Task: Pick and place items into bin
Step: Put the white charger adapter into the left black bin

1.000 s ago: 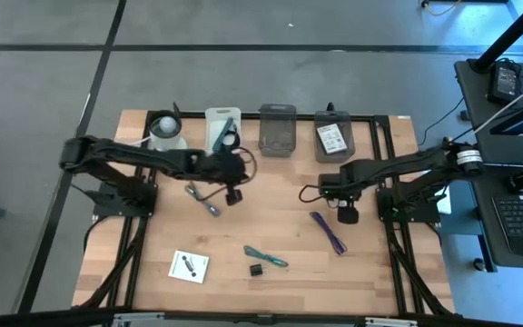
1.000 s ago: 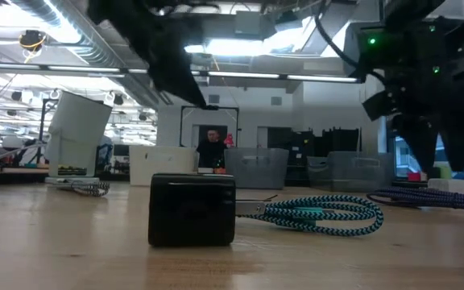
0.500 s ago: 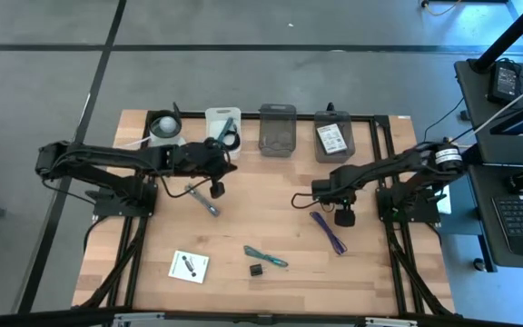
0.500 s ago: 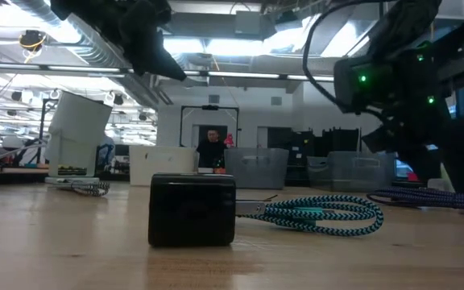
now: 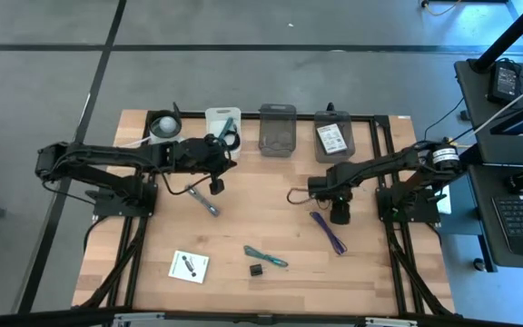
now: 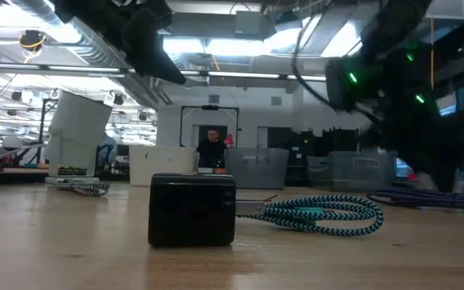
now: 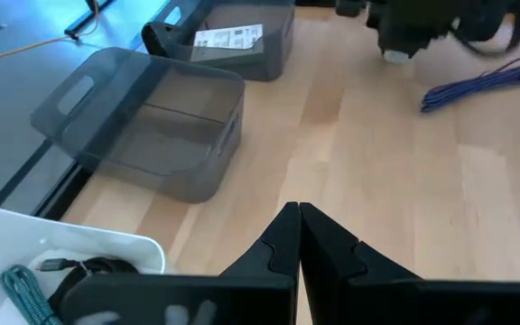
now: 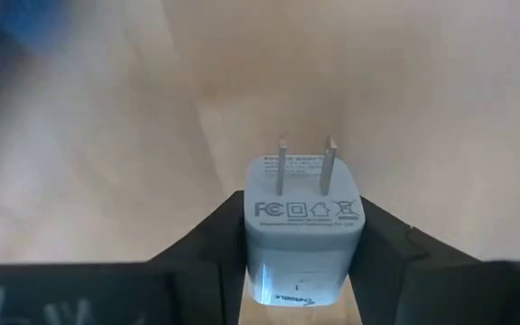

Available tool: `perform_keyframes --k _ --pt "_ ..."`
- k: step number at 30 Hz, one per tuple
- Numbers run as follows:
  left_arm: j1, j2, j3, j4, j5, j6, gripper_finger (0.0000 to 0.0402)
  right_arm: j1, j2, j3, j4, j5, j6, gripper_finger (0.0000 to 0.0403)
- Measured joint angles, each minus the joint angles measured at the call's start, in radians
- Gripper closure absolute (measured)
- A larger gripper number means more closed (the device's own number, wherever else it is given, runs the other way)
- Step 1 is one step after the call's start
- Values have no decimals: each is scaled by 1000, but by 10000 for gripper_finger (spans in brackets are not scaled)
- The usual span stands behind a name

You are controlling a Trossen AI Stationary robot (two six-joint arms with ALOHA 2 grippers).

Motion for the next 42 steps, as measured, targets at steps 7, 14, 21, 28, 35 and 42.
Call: perform_keyframes --k 7,14,21,28,35,42 --pt "39 0 0 11 1 19 400 -89 -138 238 24 3 13 263" --pt "54 0 2 70 0 102 400 -249 -201 520 245 126 -87 263" --pt "81 0 2 53 24 190 400 -380 84 929 188 143 -222 263" --pt "131 0 2 -8 119 192 400 -488 487 1267 -92 84 -266 263" --pt "170 0 2 -84 210 192 400 -581 715 1331 -176 13 -228 263" --pt "201 0 2 -116 245 192 400 -589 778 1334 -143 3 -214 263"
